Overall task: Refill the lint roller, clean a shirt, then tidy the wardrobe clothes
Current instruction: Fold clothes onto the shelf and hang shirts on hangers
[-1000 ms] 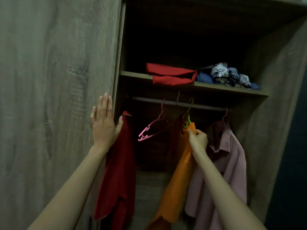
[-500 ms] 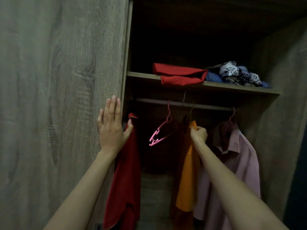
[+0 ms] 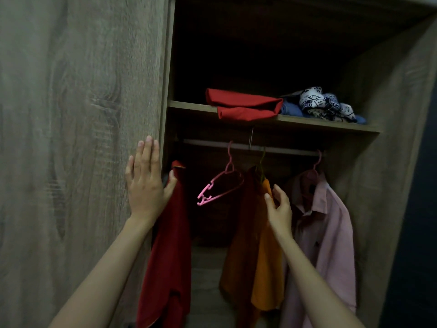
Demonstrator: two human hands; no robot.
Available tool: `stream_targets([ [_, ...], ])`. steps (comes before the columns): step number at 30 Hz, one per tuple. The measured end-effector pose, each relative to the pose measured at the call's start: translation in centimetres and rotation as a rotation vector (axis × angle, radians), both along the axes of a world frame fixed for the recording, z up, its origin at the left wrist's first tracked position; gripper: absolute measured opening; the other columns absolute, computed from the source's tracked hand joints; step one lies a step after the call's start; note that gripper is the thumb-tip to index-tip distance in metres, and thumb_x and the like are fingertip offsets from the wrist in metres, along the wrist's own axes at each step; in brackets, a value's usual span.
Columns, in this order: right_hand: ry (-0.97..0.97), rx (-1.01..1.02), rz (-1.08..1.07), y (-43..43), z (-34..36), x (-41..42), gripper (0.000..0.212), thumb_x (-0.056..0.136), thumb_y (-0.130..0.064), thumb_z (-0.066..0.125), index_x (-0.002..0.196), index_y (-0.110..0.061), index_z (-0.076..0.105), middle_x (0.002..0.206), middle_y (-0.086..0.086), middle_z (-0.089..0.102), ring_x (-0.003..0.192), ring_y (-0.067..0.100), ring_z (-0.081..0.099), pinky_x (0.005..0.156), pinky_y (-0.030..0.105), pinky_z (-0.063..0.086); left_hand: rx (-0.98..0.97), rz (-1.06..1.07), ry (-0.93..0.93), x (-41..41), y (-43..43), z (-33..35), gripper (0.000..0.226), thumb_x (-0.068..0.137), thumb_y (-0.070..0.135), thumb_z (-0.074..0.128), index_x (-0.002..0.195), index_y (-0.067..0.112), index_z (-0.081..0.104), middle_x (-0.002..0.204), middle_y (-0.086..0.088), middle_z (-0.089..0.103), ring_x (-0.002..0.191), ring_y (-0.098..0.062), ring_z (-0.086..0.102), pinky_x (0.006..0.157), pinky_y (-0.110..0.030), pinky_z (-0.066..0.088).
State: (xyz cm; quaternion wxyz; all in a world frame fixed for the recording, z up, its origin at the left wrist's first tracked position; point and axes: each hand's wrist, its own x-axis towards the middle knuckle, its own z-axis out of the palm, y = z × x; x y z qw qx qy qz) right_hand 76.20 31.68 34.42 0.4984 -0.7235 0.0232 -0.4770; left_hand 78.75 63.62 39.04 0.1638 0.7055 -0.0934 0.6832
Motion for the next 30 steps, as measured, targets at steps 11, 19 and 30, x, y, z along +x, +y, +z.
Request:
stream_targets([
  [11, -0.474, -0.413, -0.120, 4.3, 17.1, -6.0, 0.037, 0.095, -0.034, 0.050, 0.127, -0.016, 0.053, 0.127, 0.001, 0.052, 0.121, 0.011, 0.046, 0.103, 0.028, 0.037, 0.059, -0.332, -0.131, -2.7, -5.9, 7.9, 0.062, 0.090, 0.032, 0.052, 0.144, 0.005, 0.038, 0.151, -0.013, 0.039, 0.142, -0.024, 0.031, 0.116, -0.043, 0.024],
  [19, 0.154, -0.477, -0.408, 4.5, 25.5, -1.4, 0.066, 0.095, -0.062, 0.019, 0.135, -0.015, 0.044, 0.130, 0.016, 0.057, 0.130, 0.035, 0.039, 0.107, 0.051, 0.023, 0.027, -0.327, 0.332, 0.5, -9.1, 19.2, 0.064, 0.099, 0.050, 0.028, 0.152, 0.015, 0.021, 0.131, -0.021, 0.057, 0.135, -0.035, 0.040, 0.119, -0.046, 0.012],
  [30, -0.052, -0.446, -0.200, 3.9, 24.8, 0.4, 0.036, 0.096, -0.037, 0.046, 0.130, -0.031, 0.052, 0.118, 0.007, 0.065, 0.117, 0.030, 0.052, 0.104, 0.044, 0.032, 0.152, -0.458, 0.418, 1.2, -9.9, 20.0, 0.044, 0.102, 0.028, 0.036, 0.145, 0.024, 0.034, 0.120, -0.014, 0.067, 0.121, -0.032, 0.055, 0.117, -0.045, 0.011],
])
